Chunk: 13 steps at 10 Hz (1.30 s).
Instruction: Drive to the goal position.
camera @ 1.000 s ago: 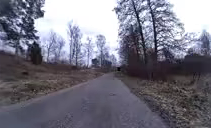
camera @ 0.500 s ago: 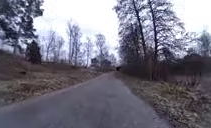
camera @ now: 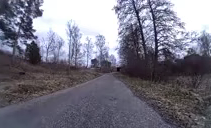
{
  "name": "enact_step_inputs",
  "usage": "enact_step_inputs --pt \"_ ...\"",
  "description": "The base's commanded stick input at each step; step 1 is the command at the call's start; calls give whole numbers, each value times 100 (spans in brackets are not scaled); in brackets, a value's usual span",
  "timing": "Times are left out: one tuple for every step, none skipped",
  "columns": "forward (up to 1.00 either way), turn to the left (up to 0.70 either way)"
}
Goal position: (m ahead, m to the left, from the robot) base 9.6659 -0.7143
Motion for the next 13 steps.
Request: enact_step_inputs --pt "70 0" --pt "70 0" --pt "70 0" --pt "70 0" --pt "70 0" --pt "70 0" --pt "70 0" --pt "70 0" --pt "70 0" --pt "70 0" --pt "70 0" --pt "70 0" --pt "70 0"
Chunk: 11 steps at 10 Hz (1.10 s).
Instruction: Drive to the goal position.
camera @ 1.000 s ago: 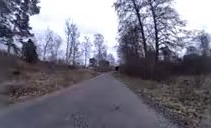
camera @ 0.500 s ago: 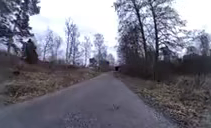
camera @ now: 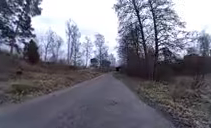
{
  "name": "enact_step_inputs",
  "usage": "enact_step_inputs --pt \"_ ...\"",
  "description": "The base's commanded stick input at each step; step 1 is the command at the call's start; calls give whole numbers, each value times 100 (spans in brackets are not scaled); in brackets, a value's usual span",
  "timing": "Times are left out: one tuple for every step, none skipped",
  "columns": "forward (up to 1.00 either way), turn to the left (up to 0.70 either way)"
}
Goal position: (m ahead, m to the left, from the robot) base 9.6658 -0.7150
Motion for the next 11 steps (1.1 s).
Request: enact_step_inputs --pt "70 0" --pt "70 0" --pt "70 0" --pt "58 0" --pt "50 0" --pt "50 0" --pt "50 0" --pt "50 0" --pt "50 0" --pt "50 0" --pt "50 0"
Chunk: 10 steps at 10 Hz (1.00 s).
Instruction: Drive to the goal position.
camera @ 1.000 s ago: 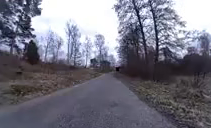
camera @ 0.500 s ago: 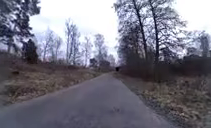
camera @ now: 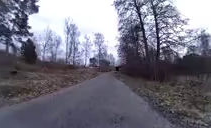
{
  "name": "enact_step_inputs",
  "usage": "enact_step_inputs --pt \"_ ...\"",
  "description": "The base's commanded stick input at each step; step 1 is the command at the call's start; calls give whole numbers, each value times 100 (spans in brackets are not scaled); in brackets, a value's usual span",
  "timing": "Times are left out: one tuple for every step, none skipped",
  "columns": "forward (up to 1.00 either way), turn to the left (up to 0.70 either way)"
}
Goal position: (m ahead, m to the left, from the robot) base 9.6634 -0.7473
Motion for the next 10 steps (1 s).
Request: enact_step_inputs --pt "50 0" --pt "50 0" --pt "50 0" --pt "50 0" --pt "50 0" --pt "50 0" --pt "50 0" --pt "50 0" --pt "50 0" --pt "50 0"
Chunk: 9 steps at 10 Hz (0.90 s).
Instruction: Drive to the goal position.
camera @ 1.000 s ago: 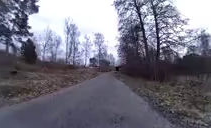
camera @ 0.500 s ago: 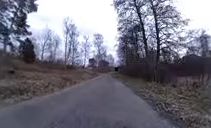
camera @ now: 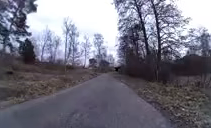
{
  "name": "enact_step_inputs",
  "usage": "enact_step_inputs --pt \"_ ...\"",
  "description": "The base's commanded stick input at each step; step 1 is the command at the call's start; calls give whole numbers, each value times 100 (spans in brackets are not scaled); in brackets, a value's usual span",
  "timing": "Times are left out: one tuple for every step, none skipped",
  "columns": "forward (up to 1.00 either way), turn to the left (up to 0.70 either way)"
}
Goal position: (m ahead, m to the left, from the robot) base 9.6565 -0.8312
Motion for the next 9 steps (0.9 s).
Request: enact_step_inputs --pt "50 0" --pt "50 0" --pt "50 0" --pt "50 0" --pt "50 0" --pt "50 0" --pt "50 0" --pt "50 0" --pt "50 0"
